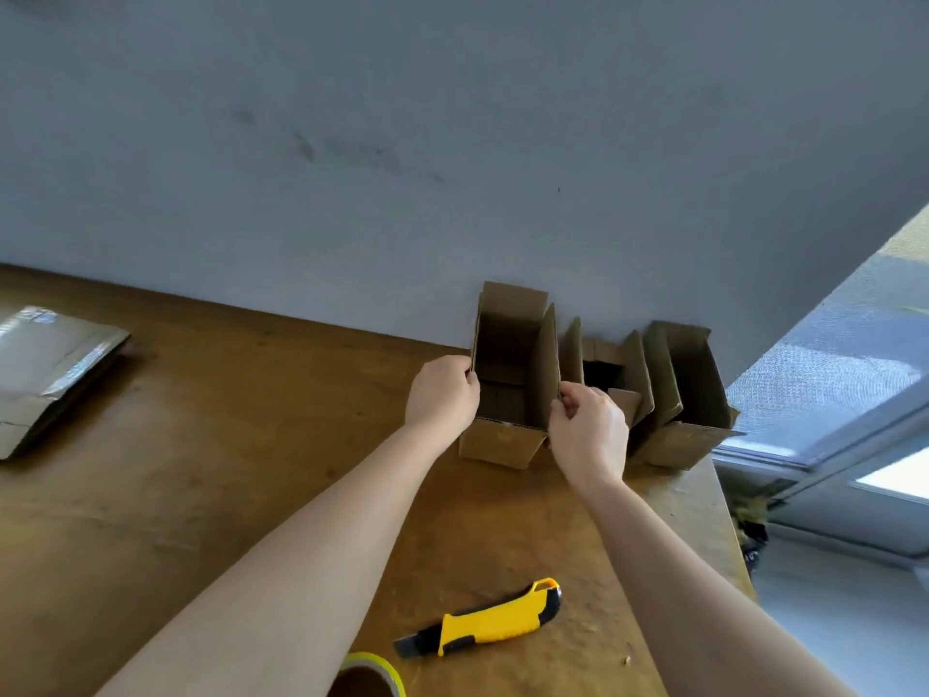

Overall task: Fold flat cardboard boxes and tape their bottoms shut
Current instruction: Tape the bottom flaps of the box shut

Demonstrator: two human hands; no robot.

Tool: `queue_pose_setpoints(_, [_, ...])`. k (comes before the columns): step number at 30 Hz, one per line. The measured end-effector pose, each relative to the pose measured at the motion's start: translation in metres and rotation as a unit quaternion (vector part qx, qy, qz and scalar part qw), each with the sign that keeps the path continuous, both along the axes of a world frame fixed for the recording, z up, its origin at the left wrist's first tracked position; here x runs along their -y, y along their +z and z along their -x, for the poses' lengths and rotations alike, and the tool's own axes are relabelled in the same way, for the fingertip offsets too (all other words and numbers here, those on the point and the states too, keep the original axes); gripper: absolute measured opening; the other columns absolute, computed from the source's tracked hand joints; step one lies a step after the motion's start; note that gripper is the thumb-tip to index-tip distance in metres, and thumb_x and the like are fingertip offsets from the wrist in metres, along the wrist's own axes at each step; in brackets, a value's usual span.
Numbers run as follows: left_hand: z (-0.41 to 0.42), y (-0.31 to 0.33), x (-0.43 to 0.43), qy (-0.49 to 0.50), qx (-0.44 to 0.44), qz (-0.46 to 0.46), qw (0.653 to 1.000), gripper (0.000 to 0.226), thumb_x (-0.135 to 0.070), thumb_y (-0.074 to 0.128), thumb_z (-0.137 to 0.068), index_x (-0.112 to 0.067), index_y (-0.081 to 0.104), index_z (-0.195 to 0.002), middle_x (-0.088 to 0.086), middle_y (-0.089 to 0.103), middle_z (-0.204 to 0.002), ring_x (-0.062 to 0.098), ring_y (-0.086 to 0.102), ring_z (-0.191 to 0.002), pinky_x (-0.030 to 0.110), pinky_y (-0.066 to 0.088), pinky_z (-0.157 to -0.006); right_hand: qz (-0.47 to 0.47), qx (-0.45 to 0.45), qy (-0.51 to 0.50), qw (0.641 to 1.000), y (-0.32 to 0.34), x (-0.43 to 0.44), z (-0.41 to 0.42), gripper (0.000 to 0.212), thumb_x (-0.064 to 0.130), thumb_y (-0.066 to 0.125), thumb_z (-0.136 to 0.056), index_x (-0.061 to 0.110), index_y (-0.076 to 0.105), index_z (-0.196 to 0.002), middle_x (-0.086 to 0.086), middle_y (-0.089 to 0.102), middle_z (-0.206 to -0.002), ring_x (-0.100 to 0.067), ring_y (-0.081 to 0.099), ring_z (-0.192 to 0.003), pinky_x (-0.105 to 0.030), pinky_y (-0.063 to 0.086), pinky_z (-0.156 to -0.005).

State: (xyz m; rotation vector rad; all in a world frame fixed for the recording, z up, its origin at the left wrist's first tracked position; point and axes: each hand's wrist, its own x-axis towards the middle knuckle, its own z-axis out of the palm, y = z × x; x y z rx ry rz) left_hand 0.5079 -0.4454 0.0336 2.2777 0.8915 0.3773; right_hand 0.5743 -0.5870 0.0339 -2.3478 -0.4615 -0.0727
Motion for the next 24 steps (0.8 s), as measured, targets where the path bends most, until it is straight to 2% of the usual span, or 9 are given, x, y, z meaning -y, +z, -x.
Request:
queue_pose_setpoints(5, [-0.018, -0.003, -0.009, -0.025, -0.019, -0.005, 0.999, 0.035, -0.023, 0.042, -0.101, -0.012, 0.054, -0.132, 0.007, 0.061, -0.127, 0.023, 0.058, -0.114, 0.030, 0.048, -0.091, 0.015, -0.006, -0.007, 1.000, -0.006, -0.006, -0.010, 0.032, 0.014, 0.058, -0.095, 0.011, 0.062, -0.126, -0.007, 0.066, -0.111, -0.024, 0.064, -0.098, -0.040, 0.056, -0.087])
queue_pose_setpoints(9, [-0.023, -0.003, -0.012, -0.053, -0.036, 0.019, 0.998, 0.041, -0.030, 0.041, -0.101, -0.013, 0.047, -0.139, 0.007, 0.055, -0.136, 0.023, 0.053, -0.123, 0.029, 0.044, -0.094, 0.058, -0.028, 0.005, 0.998, -0.003, -0.011, -0.017, 0.037, 0.019, 0.058, -0.096, 0.014, 0.057, -0.132, -0.007, 0.063, -0.123, -0.026, 0.063, -0.107, -0.045, 0.054, -0.090])
queue_pose_setpoints(11, [-0.023, -0.002, -0.012, -0.073, -0.055, 0.029, 0.995, 0.047, -0.035, 0.039, -0.101, -0.016, 0.041, -0.143, 0.006, 0.047, -0.145, 0.024, 0.045, -0.131, 0.034, 0.041, -0.102, 0.072, -0.047, 0.015, 0.996, 0.001, -0.013, -0.018, 0.040, 0.023, 0.057, -0.096, 0.016, 0.054, -0.135, -0.007, 0.062, -0.125, -0.027, 0.065, -0.103, -0.045, 0.055, -0.088])
queue_pose_setpoints(14, [-0.015, 0.001, -0.011, -0.086, -0.072, 0.023, 0.993, 0.050, -0.039, 0.040, -0.100, -0.018, 0.038, -0.145, 0.004, 0.043, -0.148, 0.023, 0.043, -0.133, 0.036, 0.040, -0.104, 0.086, -0.059, 0.034, 0.994, 0.006, -0.012, -0.016, 0.042, 0.028, 0.055, -0.097, 0.014, 0.052, -0.137, -0.007, 0.059, -0.125, -0.027, 0.066, -0.094, -0.044, 0.057, -0.083])
queue_pose_setpoints(18, [0.009, 0.011, -0.008, -0.078, -0.071, -0.018, 0.994, 0.047, -0.038, 0.044, -0.099, -0.019, 0.042, -0.143, 0.002, 0.045, -0.146, 0.022, 0.044, -0.132, 0.035, 0.041, -0.102, 0.093, -0.044, 0.049, 0.993, 0.014, -0.001, -0.007, 0.043, 0.028, 0.055, -0.096, 0.015, 0.050, -0.137, -0.006, 0.055, -0.126, -0.024, 0.064, -0.094, -0.039, 0.057, -0.081])
queue_pose_setpoints(21, [0.037, 0.023, -0.005, -0.063, -0.070, -0.072, 0.993, 0.046, -0.035, 0.047, -0.098, -0.020, 0.044, -0.142, 0.001, 0.045, -0.147, 0.022, 0.042, -0.133, 0.036, 0.041, -0.104, 0.098, -0.014, 0.078, 0.992, 0.023, 0.011, 0.004, 0.046, 0.029, 0.059, -0.094, 0.018, 0.048, -0.138, -0.004, 0.055, -0.128, -0.022, 0.059, -0.105, -0.034, 0.053, -0.083])
queue_pose_setpoints(24, [0.073, 0.036, -0.001, -0.041, -0.056, -0.150, 0.986, 0.045, -0.032, 0.050, -0.097, -0.018, 0.047, -0.140, 0.001, 0.048, -0.144, 0.020, 0.043, -0.132, 0.034, 0.041, -0.103, 0.111, 0.028, 0.111, 0.987, 0.036, 0.020, 0.019, 0.047, 0.031, 0.059, -0.094, 0.020, 0.048, -0.138, -0.004, 0.055, -0.130, -0.022, 0.052, -0.117, -0.035, 0.049, -0.090])
